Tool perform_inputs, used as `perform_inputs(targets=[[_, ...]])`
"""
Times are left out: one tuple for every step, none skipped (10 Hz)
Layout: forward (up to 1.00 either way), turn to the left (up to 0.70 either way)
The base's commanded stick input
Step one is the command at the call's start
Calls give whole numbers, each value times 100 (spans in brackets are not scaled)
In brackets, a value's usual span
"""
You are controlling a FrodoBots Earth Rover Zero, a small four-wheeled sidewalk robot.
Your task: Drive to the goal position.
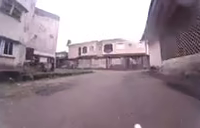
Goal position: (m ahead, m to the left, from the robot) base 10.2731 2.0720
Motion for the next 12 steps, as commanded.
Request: perform_inputs(targets=[[50,-28],[50,-28],[50,-28],[50,-28],[50,-28],[50,-28],[50,-28],[50,-28],[50,-28],[50,-28],[50,-28],[50,-28]])
